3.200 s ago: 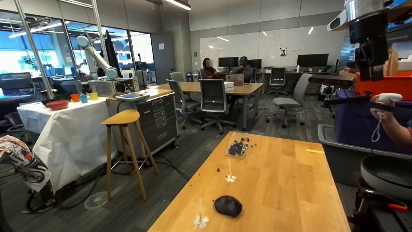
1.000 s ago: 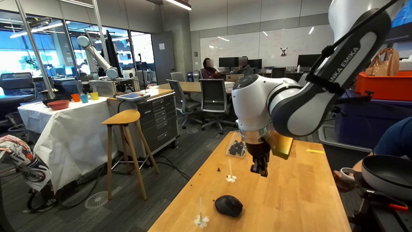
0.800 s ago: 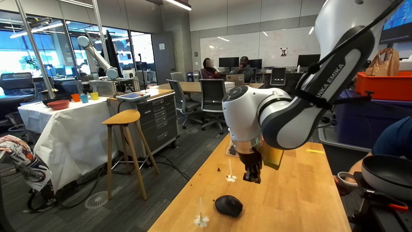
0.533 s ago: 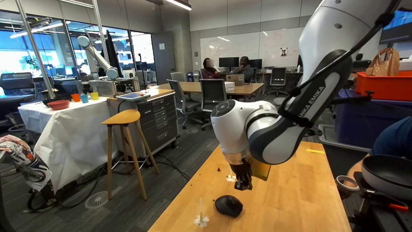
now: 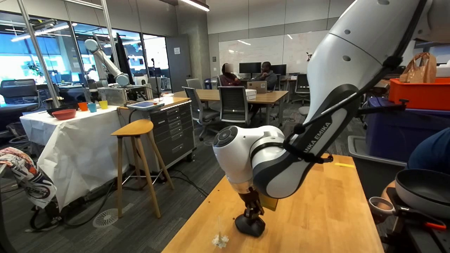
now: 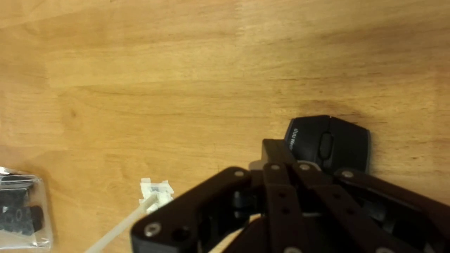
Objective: Click the button on the mouse.
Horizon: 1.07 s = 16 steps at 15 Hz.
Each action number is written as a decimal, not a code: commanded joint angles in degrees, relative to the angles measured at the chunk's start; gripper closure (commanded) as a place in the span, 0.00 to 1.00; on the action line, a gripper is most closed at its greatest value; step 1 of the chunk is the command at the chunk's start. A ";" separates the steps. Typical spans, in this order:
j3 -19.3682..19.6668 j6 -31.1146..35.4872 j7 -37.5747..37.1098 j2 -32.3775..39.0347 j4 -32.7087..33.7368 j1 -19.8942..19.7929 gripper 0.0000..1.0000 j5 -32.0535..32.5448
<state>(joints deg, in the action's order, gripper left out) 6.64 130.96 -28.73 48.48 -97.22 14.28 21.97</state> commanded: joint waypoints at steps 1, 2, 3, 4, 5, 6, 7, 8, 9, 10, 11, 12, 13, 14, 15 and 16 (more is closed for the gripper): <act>0.91 -3.41 0.37 3.86 5.88 1.52 1.00 -1.51; 0.82 -3.77 0.51 4.45 6.50 1.53 1.00 -1.75; 0.83 -4.31 0.49 5.01 7.16 1.60 1.00 -1.85; 0.82 -5.00 0.73 5.72 8.20 1.41 1.00 -1.89; 0.76 -5.41 0.78 6.00 8.69 1.36 1.00 -1.98; 0.67 -5.90 0.82 6.16 9.04 1.31 1.00 -2.13; 0.57 -6.37 0.96 6.21 9.30 1.24 1.00 -2.27; 0.45 -6.62 1.08 5.95 9.16 1.16 1.00 -2.40; 0.32 -6.74 1.01 5.04 8.30 1.34 1.00 -2.43; 0.16 -6.89 1.15 4.29 7.56 1.33 1.00 -2.50; 0.10 -6.72 1.20 3.47 6.60 1.35 1.00 -2.49; 0.11 -6.74 1.01 2.42 5.48 1.43 1.00 -2.52; 0.00 -6.86 1.27 1.59 4.57 1.40 1.00 -2.56; -0.06 -6.49 1.47 0.34 3.14 1.41 1.00 -2.45; -0.10 -6.27 1.61 -0.58 2.10 1.39 1.00 -2.40; -0.30 -6.25 2.11 -1.98 0.74 1.16 1.00 -2.51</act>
<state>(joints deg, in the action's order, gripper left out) 6.45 125.37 -28.42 51.48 -91.81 15.25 20.75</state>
